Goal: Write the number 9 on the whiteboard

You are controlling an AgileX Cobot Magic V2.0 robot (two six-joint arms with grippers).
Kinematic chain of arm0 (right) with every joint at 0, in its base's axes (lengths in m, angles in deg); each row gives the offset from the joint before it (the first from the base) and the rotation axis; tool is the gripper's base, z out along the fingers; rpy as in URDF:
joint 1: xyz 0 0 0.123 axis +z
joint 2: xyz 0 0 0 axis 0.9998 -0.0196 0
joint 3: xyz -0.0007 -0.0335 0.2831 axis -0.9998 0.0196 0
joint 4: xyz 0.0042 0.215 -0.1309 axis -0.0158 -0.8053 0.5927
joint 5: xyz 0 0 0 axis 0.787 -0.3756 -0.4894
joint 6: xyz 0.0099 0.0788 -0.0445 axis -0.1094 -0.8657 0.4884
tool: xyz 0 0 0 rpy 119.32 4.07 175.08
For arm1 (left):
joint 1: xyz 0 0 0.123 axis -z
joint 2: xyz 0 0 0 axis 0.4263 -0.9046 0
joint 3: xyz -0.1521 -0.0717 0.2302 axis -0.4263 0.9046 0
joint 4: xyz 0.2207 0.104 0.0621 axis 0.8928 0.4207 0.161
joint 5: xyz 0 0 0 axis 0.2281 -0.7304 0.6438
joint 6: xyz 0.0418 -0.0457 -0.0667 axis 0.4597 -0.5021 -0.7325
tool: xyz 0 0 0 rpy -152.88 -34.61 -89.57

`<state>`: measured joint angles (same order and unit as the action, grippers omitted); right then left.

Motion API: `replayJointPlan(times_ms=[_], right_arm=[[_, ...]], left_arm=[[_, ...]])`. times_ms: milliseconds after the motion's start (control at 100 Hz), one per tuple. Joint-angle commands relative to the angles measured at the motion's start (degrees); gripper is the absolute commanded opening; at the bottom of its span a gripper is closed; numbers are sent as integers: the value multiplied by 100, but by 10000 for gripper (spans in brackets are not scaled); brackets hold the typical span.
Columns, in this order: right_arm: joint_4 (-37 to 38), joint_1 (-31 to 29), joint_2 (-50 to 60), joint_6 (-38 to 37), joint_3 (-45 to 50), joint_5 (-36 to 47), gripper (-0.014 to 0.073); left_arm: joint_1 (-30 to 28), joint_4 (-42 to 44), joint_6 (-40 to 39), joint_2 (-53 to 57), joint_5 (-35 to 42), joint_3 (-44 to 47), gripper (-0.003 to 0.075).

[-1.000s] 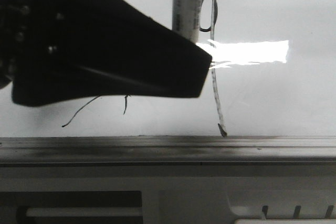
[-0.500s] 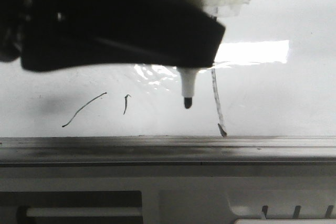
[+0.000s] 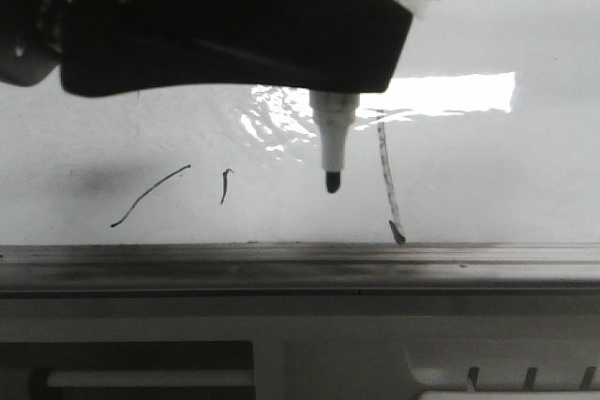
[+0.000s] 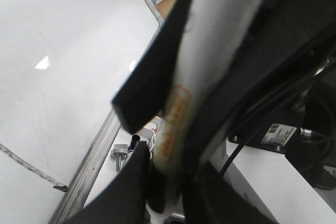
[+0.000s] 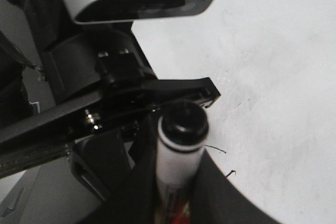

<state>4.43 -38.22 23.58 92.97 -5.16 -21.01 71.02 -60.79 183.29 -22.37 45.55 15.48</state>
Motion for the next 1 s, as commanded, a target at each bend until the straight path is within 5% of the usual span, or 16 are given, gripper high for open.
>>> replayJointPlan(times_ms=[0,110,310,450,640,740,870,990], right_arm=[[39,0,79,117,-167,390,-58],[31,0,79,117,-167,361,61],[31,0,79,117,-167,718,552],[26,0,272,117,-167,1028,665],[6,0,616,117,-167,1051,610],[-182,0,837,107,-167,1051,387],[-302,0,1158,107,-167,1051,-80],[-315,0,1390,107,-167,1119,-69]], left_arm=[[10,-502,-142,73,-250,-139,-20],[10,-426,-142,73,-213,-124,-20],[10,-464,-131,73,-106,164,-20],[10,-511,-143,73,-83,320,-20],[10,-511,-687,73,294,368,-20],[10,-511,-1064,73,818,368,-20],[10,-511,-1658,73,1667,281,-20],[258,-511,-2116,73,2903,-47,-20]])
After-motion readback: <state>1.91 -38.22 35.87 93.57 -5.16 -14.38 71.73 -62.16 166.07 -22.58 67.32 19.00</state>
